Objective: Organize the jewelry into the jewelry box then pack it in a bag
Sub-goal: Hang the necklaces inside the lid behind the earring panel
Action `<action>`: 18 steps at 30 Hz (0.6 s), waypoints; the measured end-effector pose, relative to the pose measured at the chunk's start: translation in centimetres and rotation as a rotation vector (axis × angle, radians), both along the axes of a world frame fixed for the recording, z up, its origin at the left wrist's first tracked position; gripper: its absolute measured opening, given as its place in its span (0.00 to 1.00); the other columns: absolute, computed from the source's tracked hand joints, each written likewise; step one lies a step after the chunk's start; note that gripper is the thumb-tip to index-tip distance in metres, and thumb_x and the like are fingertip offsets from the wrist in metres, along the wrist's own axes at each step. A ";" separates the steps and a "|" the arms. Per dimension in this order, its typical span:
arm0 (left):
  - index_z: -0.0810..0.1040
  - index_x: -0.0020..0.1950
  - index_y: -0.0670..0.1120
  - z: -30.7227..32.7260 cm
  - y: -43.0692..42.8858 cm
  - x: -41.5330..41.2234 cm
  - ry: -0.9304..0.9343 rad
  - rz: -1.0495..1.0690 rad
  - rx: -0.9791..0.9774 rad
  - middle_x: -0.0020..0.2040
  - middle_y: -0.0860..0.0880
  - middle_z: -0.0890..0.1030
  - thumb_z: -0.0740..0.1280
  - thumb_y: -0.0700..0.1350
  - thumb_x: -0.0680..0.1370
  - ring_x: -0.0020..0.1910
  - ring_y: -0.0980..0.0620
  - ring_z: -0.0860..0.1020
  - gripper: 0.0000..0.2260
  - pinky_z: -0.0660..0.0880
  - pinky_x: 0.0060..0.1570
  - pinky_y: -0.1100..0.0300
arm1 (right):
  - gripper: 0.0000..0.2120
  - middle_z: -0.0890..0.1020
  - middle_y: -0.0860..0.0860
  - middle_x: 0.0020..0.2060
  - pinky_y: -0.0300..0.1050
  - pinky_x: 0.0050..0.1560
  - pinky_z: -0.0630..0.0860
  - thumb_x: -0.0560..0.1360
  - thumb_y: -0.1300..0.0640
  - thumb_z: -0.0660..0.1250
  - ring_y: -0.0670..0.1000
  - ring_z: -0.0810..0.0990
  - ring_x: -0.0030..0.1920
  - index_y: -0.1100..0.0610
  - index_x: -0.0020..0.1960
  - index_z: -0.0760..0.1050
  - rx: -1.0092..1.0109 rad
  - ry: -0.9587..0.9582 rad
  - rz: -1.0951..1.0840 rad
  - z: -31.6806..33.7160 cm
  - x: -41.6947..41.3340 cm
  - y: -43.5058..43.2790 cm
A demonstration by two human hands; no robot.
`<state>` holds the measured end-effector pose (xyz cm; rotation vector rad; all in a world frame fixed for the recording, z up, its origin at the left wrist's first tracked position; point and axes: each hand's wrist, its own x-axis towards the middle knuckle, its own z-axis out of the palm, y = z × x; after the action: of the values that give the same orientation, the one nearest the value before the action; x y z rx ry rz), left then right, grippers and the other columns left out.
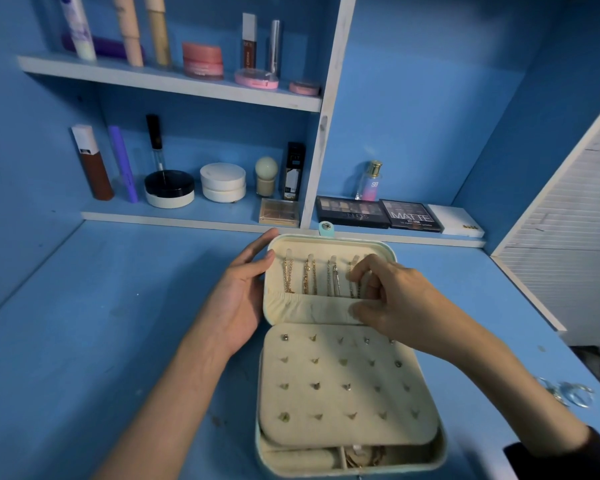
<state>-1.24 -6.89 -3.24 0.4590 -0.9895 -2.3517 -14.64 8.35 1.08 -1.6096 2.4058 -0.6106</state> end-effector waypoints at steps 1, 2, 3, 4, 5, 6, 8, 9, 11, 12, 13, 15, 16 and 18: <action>0.76 0.63 0.48 0.0 0.0 0.0 -0.001 0.002 0.002 0.48 0.47 0.83 0.62 0.38 0.73 0.48 0.49 0.79 0.19 0.74 0.47 0.55 | 0.10 0.76 0.48 0.38 0.36 0.39 0.69 0.72 0.59 0.67 0.45 0.72 0.39 0.50 0.50 0.70 -0.021 0.009 0.012 0.0 -0.1 0.0; 0.76 0.63 0.48 0.0 0.0 0.0 -0.003 0.004 0.002 0.48 0.47 0.83 0.62 0.37 0.74 0.48 0.49 0.79 0.18 0.74 0.48 0.54 | 0.09 0.76 0.47 0.37 0.35 0.38 0.69 0.72 0.59 0.67 0.45 0.72 0.39 0.50 0.48 0.71 -0.088 0.029 0.014 -0.1 -0.2 -0.1; 0.76 0.63 0.48 0.0 0.0 0.0 -0.006 0.004 0.001 0.47 0.47 0.83 0.61 0.37 0.75 0.48 0.49 0.79 0.17 0.74 0.48 0.54 | 0.07 0.75 0.46 0.37 0.34 0.37 0.67 0.71 0.59 0.68 0.44 0.71 0.39 0.51 0.47 0.72 -0.189 0.056 0.000 -0.2 -0.4 -0.2; 0.76 0.63 0.48 -0.1 0.0 0.0 -0.007 0.003 -0.003 0.48 0.47 0.83 0.61 0.37 0.76 0.49 0.49 0.79 0.17 0.74 0.49 0.54 | 0.06 0.74 0.45 0.37 0.34 0.38 0.65 0.71 0.59 0.68 0.43 0.70 0.40 0.51 0.46 0.73 -0.295 0.095 -0.029 -0.3 -0.7 -0.4; 0.76 0.63 0.49 -0.1 0.0 0.1 -0.008 0.001 -0.007 0.48 0.47 0.83 0.62 0.38 0.75 0.49 0.49 0.79 0.18 0.74 0.50 0.54 | 0.07 0.73 0.45 0.39 0.35 0.40 0.63 0.71 0.57 0.69 0.43 0.69 0.42 0.53 0.48 0.74 -0.368 0.146 -0.070 -0.3 -1.3 -0.6; 0.76 0.63 0.49 -0.1 0.0 0.1 -0.010 -0.001 -0.011 0.49 0.47 0.83 0.62 0.38 0.73 0.50 0.49 0.79 0.19 0.74 0.50 0.54 | 0.11 0.73 0.45 0.43 0.36 0.43 0.62 0.71 0.55 0.70 0.45 0.68 0.46 0.54 0.52 0.74 -0.395 0.185 -0.113 -0.4 -1.8 -0.9; 0.76 0.64 0.49 -0.2 -0.1 0.1 -0.015 -0.007 -0.010 0.50 0.47 0.82 0.63 0.39 0.71 0.52 0.48 0.78 0.21 0.73 0.51 0.53 | 0.21 0.74 0.47 0.50 0.38 0.50 0.65 0.72 0.49 0.70 0.49 0.70 0.52 0.53 0.62 0.71 -0.307 0.074 -0.176 -0.5 -2.8 -1.3; 0.76 0.64 0.49 -0.2 -0.1 0.1 -0.018 -0.009 -0.007 0.51 0.47 0.82 0.64 0.39 0.71 0.53 0.48 0.78 0.21 0.73 0.51 0.53 | 0.21 0.76 0.49 0.52 0.39 0.48 0.71 0.72 0.48 0.69 0.50 0.74 0.52 0.52 0.63 0.71 -0.250 -0.107 -0.198 -0.3 -3.0 -1.5; 0.76 0.64 0.49 -0.2 -0.1 0.1 -0.022 -0.008 -0.005 0.51 0.46 0.82 0.64 0.40 0.70 0.54 0.47 0.78 0.22 0.73 0.51 0.53 | 0.16 0.82 0.54 0.49 0.38 0.42 0.77 0.73 0.50 0.69 0.50 0.80 0.44 0.52 0.59 0.75 -0.218 -0.455 -0.211 -0.1 -3.1 -1.7; 0.76 0.64 0.49 -0.2 -0.1 0.1 -0.022 -0.009 -0.008 0.51 0.46 0.82 0.64 0.40 0.70 0.54 0.47 0.78 0.22 0.74 0.51 0.53 | 0.13 0.83 0.55 0.48 0.37 0.40 0.77 0.73 0.51 0.70 0.49 0.80 0.43 0.53 0.56 0.77 -0.229 -0.509 -0.220 -0.2 -3.3 -1.9; 0.76 0.65 0.49 -0.1 -0.1 0.1 -0.020 -0.011 -0.010 0.51 0.47 0.82 0.64 0.40 0.70 0.53 0.48 0.78 0.22 0.74 0.50 0.53 | 0.11 0.83 0.56 0.47 0.38 0.41 0.77 0.72 0.51 0.71 0.49 0.80 0.42 0.53 0.53 0.78 -0.247 -0.534 -0.233 -0.3 -3.5 -2.0; 0.75 0.65 0.49 -0.1 0.0 0.1 -0.012 -0.016 -0.011 0.50 0.47 0.82 0.64 0.40 0.70 0.52 0.48 0.79 0.22 0.75 0.49 0.54 | 0.10 0.83 0.56 0.47 0.42 0.43 0.75 0.71 0.52 0.72 0.50 0.80 0.43 0.54 0.50 0.79 -0.282 -0.594 -0.260 -0.4 -3.7 -2.3; 0.75 0.65 0.49 -0.1 0.0 0.1 -0.009 -0.018 -0.012 0.50 0.47 0.82 0.64 0.40 0.70 0.51 0.49 0.79 0.22 0.75 0.48 0.54 | 0.10 0.83 0.57 0.46 0.42 0.42 0.75 0.71 0.53 0.72 0.50 0.80 0.42 0.55 0.50 0.79 -0.296 -0.623 -0.273 -0.4 -3.6 -2.4; 0.75 0.65 0.49 0.0 0.0 0.1 -0.005 -0.021 -0.015 0.51 0.47 0.83 0.64 0.40 0.70 0.51 0.50 0.79 0.22 0.76 0.47 0.56 | 0.10 0.83 0.56 0.42 0.42 0.40 0.74 0.71 0.53 0.73 0.50 0.79 0.39 0.57 0.49 0.78 -0.321 -0.661 -0.310 -0.5 -3.5 -2.7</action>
<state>-1.16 -6.89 -3.27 0.4505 -1.0180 -2.3616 -18.18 5.60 0.54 -0.8951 2.1097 -1.3877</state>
